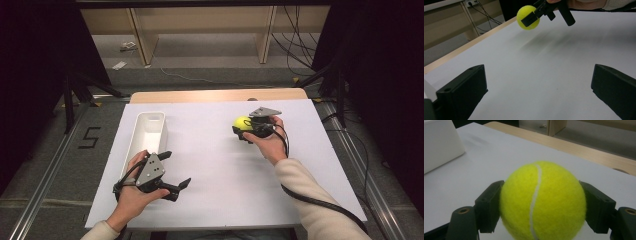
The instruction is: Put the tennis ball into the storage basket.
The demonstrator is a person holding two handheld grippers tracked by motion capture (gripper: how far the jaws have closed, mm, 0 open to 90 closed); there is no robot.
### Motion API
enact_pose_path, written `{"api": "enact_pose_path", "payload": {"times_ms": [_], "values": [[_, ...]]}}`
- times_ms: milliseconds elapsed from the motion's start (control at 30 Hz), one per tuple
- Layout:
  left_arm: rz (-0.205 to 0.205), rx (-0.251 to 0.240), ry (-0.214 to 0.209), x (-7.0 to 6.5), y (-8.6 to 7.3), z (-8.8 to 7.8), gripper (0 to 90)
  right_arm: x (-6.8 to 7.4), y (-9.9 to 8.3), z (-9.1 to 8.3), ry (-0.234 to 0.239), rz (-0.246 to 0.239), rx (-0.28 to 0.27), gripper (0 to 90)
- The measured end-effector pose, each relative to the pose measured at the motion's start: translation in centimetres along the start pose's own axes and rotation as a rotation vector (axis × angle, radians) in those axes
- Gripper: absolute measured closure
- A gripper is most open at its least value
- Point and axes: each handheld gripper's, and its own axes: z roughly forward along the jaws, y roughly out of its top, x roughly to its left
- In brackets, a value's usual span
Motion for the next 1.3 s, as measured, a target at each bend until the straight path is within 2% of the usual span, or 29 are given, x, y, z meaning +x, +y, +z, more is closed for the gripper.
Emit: {"api": "enact_pose_path", "payload": {"times_ms": [500,1300], "values": [[-0.001,0.008,-0.005,-0.1,-0.1,0.2,0.0,1.3,0.7,-0.5,0.037,-0.023,-0.019,26.7],[0.003,0.006,0.0,-0.1,0.0,0.1,0.0,3.1,1.6,-1.1,0.062,-0.066,-0.04,26.7]]}}
